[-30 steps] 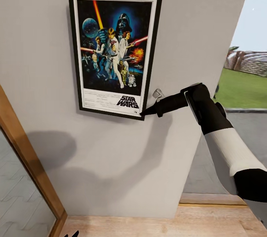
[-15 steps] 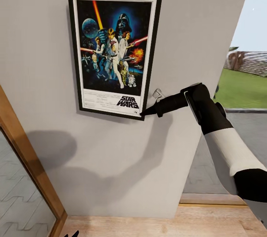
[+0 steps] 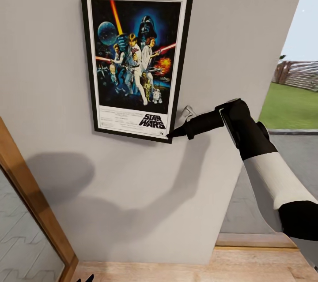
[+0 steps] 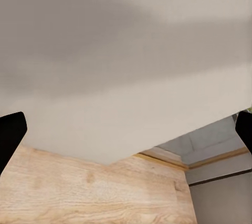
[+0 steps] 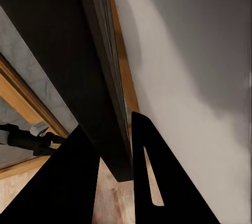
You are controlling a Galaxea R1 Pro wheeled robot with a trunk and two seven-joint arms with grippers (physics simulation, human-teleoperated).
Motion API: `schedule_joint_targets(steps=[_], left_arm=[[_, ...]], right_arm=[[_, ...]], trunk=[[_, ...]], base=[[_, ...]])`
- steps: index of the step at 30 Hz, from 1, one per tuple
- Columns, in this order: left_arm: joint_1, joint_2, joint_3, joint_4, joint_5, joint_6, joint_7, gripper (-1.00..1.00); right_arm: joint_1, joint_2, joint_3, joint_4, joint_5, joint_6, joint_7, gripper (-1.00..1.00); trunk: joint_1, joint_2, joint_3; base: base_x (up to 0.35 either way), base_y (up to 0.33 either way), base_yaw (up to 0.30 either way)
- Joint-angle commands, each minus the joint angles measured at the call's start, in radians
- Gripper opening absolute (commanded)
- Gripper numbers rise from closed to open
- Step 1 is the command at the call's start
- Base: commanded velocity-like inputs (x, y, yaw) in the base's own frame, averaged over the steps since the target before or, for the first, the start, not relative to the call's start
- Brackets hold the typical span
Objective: Pick up the poster from the kitchen countertop and hang it on one of the wall nails in the kitchen.
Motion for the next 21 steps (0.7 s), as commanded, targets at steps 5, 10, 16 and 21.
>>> schedule_joint_targets(steps=[5,10,16,21], left_arm=[[-0.001,0.000,0.008,0.001,-0.007,-0.005,-0.003,1.00],[-0.001,0.000,0.008,0.001,-0.007,-0.005,-0.003,1.00],[-0.001,0.000,0.008,0.001,-0.007,-0.005,-0.003,1.00],[-0.001,0.000,0.008,0.001,-0.007,-0.005,-0.003,1.00]], right_arm=[[-0.001,0.000,-0.001,-0.001,0.009,0.012,0.010,-1.00],[-0.001,0.000,-0.003,-0.001,0.009,0.012,0.010,-1.00],[-0.001,0.000,-0.003,-0.002,0.009,0.012,0.010,-1.00],[-0.001,0.000,-0.003,-0.002,0.010,0.012,0.010,-1.00]], trunk=[[0.001,-0.002,-0.002],[0.001,-0.002,-0.002],[0.001,-0.002,-0.002],[0.001,-0.002,-0.002]], base=[[0.026,0.000,0.000],[0.006,0.000,0.000],[0.009,0.000,0.000],[0.074,0.000,0.000]])
